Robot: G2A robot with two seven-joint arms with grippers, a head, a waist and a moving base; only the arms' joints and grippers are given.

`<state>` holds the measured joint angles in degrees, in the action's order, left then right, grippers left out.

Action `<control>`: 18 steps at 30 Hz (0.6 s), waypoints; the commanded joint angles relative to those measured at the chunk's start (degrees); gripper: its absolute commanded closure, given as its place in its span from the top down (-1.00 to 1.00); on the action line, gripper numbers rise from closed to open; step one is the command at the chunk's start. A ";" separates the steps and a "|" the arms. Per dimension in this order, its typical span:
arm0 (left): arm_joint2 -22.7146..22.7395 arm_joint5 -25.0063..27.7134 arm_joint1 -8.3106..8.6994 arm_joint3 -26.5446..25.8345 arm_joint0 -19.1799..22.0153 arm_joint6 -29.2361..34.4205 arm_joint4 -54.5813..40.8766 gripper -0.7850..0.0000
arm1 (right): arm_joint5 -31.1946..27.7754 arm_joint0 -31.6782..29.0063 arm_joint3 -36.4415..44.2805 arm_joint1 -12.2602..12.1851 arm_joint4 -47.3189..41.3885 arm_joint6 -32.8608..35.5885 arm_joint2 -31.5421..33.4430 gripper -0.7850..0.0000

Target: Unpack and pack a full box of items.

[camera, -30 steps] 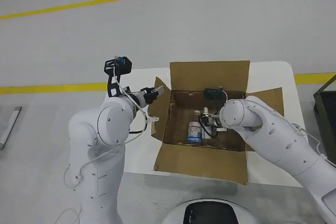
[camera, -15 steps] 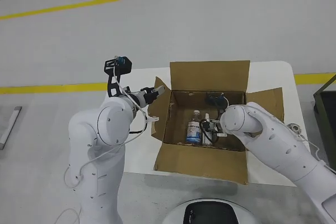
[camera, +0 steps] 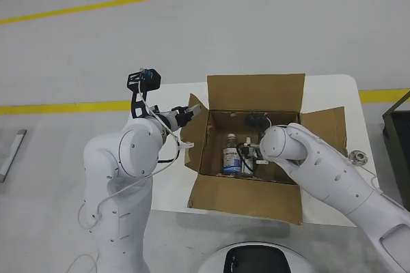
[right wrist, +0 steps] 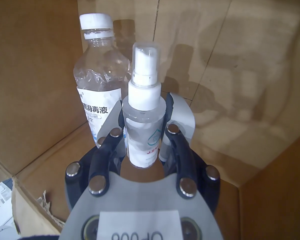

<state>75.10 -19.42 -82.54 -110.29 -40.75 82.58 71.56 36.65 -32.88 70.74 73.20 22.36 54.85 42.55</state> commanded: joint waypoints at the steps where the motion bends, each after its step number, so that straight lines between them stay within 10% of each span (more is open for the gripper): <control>1: 0.00 0.00 0.00 0.00 0.00 0.00 0.00 1.00 | -0.18 0.29 -0.54 0.30 -0.14 -0.22 -0.33 -0.82; 18: 0.00 0.00 0.00 0.00 0.00 0.00 0.00 1.00 | -2.03 -0.20 -0.21 0.24 1.09 1.50 1.51 -0.11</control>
<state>75.10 -19.42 -82.54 -110.29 -40.75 82.58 71.56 34.59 -32.96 70.38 73.51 23.31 56.20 43.87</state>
